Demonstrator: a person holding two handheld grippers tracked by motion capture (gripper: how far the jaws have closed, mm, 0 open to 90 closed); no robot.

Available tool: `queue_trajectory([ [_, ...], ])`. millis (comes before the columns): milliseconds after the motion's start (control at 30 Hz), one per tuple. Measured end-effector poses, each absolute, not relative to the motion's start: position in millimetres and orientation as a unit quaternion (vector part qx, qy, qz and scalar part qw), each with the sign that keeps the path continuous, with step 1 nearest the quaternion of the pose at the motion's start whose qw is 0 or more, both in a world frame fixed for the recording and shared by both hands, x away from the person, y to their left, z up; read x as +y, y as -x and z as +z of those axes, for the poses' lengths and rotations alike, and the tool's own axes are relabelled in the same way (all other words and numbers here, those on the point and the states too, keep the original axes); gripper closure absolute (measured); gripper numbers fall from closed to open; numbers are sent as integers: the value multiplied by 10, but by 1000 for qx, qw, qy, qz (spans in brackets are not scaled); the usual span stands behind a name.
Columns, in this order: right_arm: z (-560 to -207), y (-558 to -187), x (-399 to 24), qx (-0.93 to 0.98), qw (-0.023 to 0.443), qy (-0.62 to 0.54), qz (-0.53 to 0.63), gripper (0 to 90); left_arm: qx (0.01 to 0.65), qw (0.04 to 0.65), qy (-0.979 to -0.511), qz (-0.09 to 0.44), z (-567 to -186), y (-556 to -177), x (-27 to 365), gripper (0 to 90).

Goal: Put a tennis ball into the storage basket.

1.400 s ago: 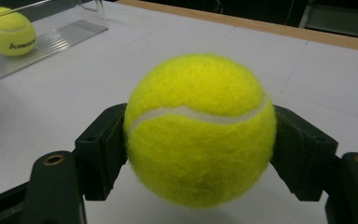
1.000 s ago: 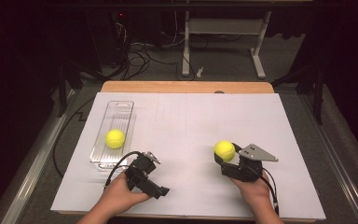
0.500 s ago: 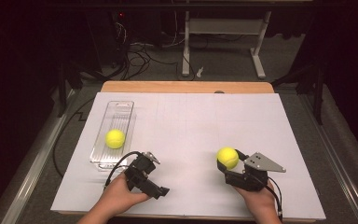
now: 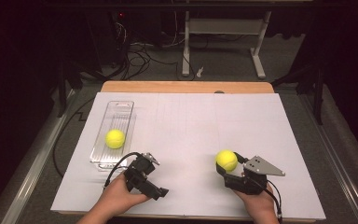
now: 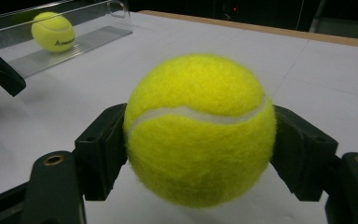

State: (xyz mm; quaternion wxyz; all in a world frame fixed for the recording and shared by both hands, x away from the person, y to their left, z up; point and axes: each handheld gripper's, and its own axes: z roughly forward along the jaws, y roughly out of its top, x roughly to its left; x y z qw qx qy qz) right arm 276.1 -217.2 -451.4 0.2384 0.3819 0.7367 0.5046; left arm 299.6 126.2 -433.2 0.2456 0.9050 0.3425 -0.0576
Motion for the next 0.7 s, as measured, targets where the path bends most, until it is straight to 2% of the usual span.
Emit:
queue_trajectory([
  [700,-4576,-2759,-1791,767,211,-331,507,275,350,245,-902,-63,-4343,-2970,1259,7],
])
